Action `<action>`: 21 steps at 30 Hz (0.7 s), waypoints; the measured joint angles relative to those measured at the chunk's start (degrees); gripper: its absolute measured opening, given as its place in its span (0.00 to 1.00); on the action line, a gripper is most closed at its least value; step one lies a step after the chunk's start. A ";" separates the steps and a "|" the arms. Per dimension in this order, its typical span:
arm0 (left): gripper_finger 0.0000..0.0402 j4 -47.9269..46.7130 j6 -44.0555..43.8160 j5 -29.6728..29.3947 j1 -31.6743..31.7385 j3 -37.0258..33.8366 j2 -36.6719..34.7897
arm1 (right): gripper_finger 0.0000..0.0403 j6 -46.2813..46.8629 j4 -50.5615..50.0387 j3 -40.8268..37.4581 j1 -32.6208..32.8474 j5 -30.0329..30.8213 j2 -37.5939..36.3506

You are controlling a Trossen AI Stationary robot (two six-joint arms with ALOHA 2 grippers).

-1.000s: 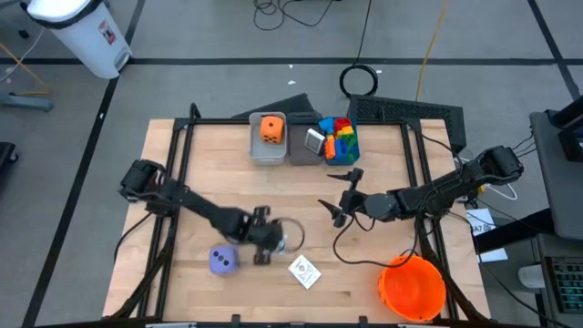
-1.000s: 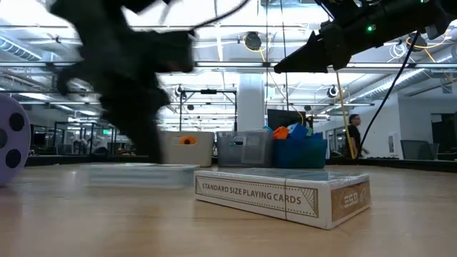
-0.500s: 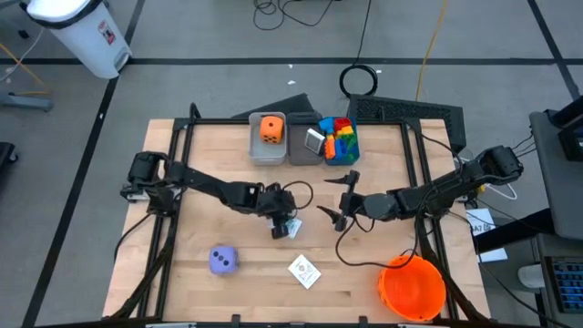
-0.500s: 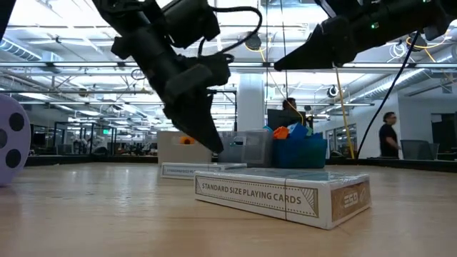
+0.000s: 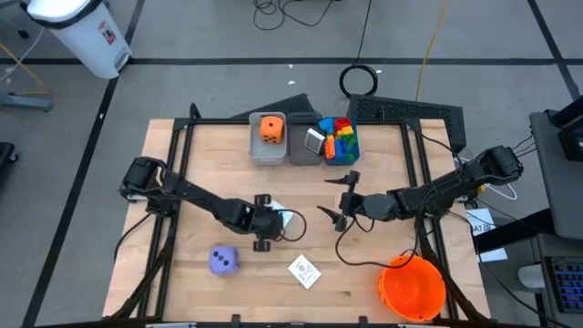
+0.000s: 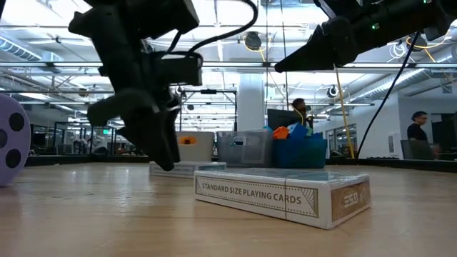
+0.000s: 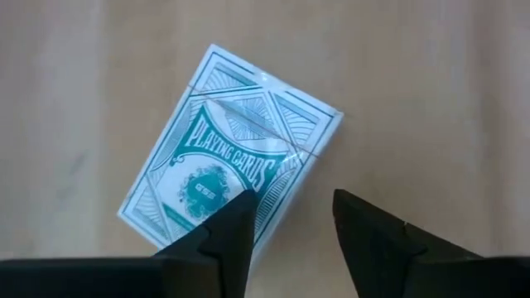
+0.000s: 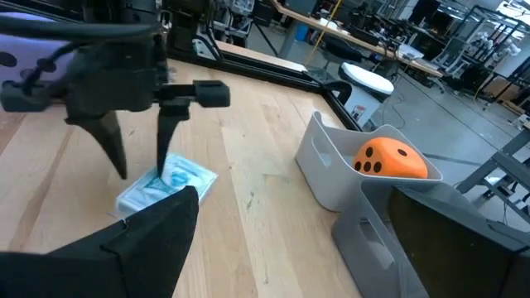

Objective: Pick & Place Toys
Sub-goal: Put the blue playing cards into the black bin

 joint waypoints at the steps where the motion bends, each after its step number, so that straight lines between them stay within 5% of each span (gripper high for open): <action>1: 0.41 -0.04 -0.58 -1.79 -0.06 -0.07 0.00 | 0.94 0.00 0.00 0.00 0.00 0.00 0.00; 5: 0.37 5.65 -1.22 -2.86 0.72 -0.28 0.22 | 0.94 -0.04 0.00 0.00 -0.02 0.02 0.00; 14: 0.25 38.67 -0.19 6.86 4.44 -0.11 8.12 | 0.94 -0.13 -0.13 0.00 -0.02 -0.05 0.00; 18: 0.23 31.31 6.25 7.38 4.82 1.50 5.47 | 0.94 -0.05 -0.97 0.00 -0.02 -0.07 0.00; 21: 0.24 21.28 7.15 -0.11 4.16 2.43 0.83 | 0.94 0.24 -1.33 0.00 -0.04 -0.07 0.00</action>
